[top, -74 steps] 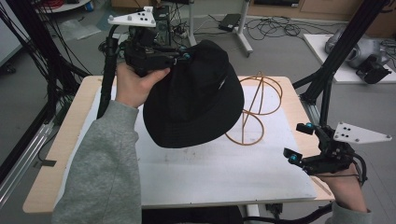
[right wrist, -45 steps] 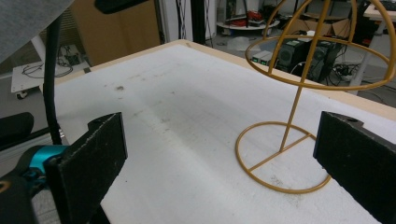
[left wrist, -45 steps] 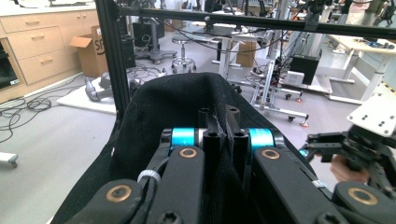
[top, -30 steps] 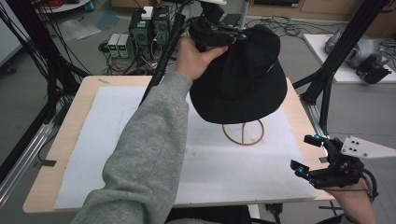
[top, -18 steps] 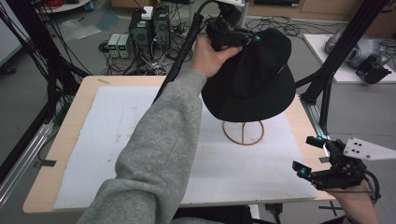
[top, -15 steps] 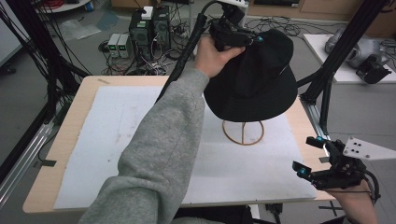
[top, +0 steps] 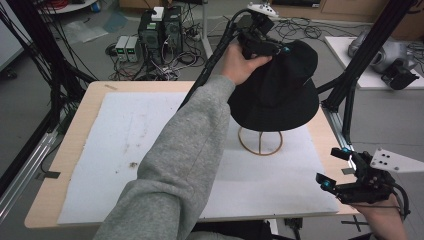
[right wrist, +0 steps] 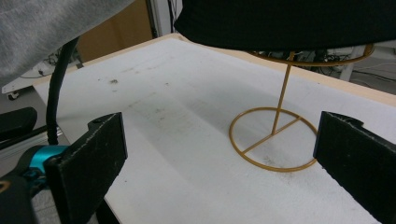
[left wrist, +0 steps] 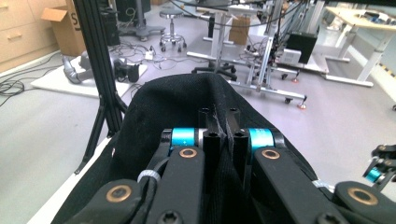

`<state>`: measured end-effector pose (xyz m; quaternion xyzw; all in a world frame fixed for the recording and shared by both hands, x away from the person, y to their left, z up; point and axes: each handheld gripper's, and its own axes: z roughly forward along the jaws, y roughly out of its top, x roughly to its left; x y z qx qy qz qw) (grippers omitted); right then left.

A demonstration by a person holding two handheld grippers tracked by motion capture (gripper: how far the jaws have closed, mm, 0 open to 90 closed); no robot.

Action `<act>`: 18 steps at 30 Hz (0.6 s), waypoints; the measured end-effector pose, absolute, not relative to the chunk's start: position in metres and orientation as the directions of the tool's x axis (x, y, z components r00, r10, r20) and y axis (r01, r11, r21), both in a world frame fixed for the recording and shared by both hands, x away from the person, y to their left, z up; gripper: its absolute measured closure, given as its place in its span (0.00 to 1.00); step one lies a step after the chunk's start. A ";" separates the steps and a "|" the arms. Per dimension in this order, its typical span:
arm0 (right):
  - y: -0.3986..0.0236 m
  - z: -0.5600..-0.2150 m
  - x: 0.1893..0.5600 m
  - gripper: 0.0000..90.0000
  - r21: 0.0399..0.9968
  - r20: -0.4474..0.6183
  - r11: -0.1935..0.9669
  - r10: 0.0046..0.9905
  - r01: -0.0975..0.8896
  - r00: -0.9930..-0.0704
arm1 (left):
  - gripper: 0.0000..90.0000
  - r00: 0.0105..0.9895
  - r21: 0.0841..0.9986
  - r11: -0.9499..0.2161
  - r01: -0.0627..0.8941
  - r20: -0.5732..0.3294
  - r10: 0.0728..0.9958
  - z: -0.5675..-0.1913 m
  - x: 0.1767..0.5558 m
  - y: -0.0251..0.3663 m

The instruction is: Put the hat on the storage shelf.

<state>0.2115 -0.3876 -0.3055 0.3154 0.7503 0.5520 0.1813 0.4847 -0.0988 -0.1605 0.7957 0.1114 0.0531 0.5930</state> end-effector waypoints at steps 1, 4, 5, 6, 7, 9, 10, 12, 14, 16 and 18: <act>-0.388 -0.305 0.211 0.02 0.943 0.074 0.191 0.675 0.271 -0.734 | 0.98 0.970 0.954 -0.277 0.116 -0.048 0.239 -0.162 0.485 -0.101; -0.389 -0.304 0.210 0.02 0.945 0.073 0.189 0.675 0.268 -0.734 | 0.98 0.971 0.951 -0.282 0.126 -0.059 0.233 -0.166 0.487 -0.105; -0.390 -0.304 0.209 0.02 0.945 0.073 0.188 0.678 0.269 -0.732 | 0.98 0.971 0.950 -0.283 0.130 -0.064 0.232 -0.168 0.487 -0.107; -0.390 -0.304 0.209 0.02 0.945 0.074 0.187 0.678 0.269 -0.731 | 0.98 0.971 0.948 -0.292 0.131 -0.064 0.229 -0.170 0.488 -0.108; -0.390 -0.304 0.209 0.02 0.945 0.072 0.187 0.679 0.267 -0.731 | 0.98 0.971 0.944 -0.303 0.130 -0.060 0.230 -0.171 0.488 -0.110; -0.391 -0.304 0.209 0.02 0.945 0.070 0.190 0.679 0.267 -0.731 | 0.98 0.972 0.940 -0.315 0.128 -0.055 0.230 -0.174 0.487 -0.114; -0.391 -0.304 0.208 0.02 0.945 0.071 0.188 0.681 0.268 -0.729 | 0.98 0.972 0.940 -0.316 0.130 -0.058 0.228 -0.175 0.488 -0.116; -0.391 -0.304 0.207 0.02 0.945 0.076 0.184 0.682 0.271 -0.727 | 0.98 0.973 0.936 -0.325 0.134 -0.061 0.225 -0.178 0.489 -0.118; -0.391 -0.303 0.206 0.02 0.944 0.073 0.188 0.682 0.270 -0.728 | 0.98 0.971 0.933 -0.332 0.142 -0.066 0.229 -0.182 0.490 -0.119; -0.392 -0.303 0.206 0.02 0.945 0.069 0.188 0.683 0.266 -0.727 | 0.98 0.971 0.929 -0.339 0.148 -0.071 0.228 -0.185 0.492 -0.119; -0.392 -0.303 0.205 0.02 0.946 0.071 0.185 0.684 0.267 -0.726 | 0.97 0.971 0.927 -0.343 0.151 -0.074 0.227 -0.187 0.492 -0.120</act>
